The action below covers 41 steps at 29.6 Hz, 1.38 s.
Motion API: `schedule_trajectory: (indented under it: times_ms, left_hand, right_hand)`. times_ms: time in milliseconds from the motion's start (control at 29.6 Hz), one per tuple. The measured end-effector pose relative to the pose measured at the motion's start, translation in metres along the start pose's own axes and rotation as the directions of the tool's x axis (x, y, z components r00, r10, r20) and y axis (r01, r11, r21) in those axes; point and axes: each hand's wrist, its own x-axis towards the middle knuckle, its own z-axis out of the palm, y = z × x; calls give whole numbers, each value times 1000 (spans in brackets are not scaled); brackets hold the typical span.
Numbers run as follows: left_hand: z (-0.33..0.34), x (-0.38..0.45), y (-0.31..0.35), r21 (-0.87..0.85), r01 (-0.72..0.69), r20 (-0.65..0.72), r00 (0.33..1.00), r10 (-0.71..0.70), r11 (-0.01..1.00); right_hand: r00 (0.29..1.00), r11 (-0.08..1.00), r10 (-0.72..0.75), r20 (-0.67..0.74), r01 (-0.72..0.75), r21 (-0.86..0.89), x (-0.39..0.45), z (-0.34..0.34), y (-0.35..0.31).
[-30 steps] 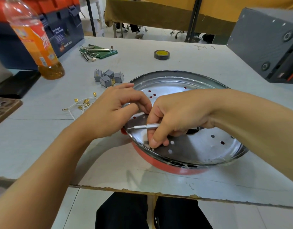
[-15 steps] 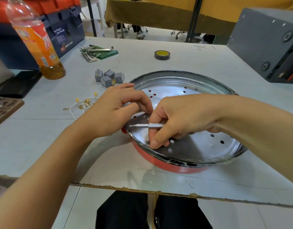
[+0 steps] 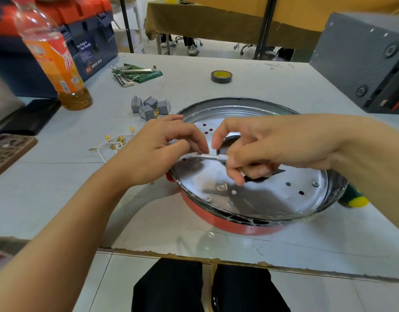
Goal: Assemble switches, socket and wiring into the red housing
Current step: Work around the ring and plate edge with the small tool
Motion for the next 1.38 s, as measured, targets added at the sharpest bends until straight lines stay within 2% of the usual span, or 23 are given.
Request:
schedule_trajectory:
  times_ms: [169,270,371,439,574,810,1013,1385]
  left_hand:
    - [-3,1,3,-29,59,48,997,-58,998]
    - [-6,2,4,33,52,82,995,-54,998]
    - [-10,4,5,69,30,91,995,-36,997]
    - [-11,4,7,91,18,99,995,-27,996]
    - [-9,5,11,161,-17,155,988,-8,987]
    - [-5,2,10,157,-35,188,982,5,987]
    - [-4,2,10,150,-39,173,985,12,988]
    - [-3,1,12,154,-26,172,985,0,988]
  right_hand:
    - [981,960,-193,-6,190,207,-10,-9,9]
    - [956,904,-292,26,267,335,-13,-11,15]
    - [936,864,-352,16,318,390,-14,-8,17]
    - [932,863,-361,-17,341,373,-14,-4,16]
    - [943,917,-294,-157,324,232,-11,8,10]
    - [941,957,-224,-252,262,127,-3,27,7]
    - [945,971,-191,-267,221,89,-2,29,7]
    - [947,974,-221,-234,228,1,-3,28,3]
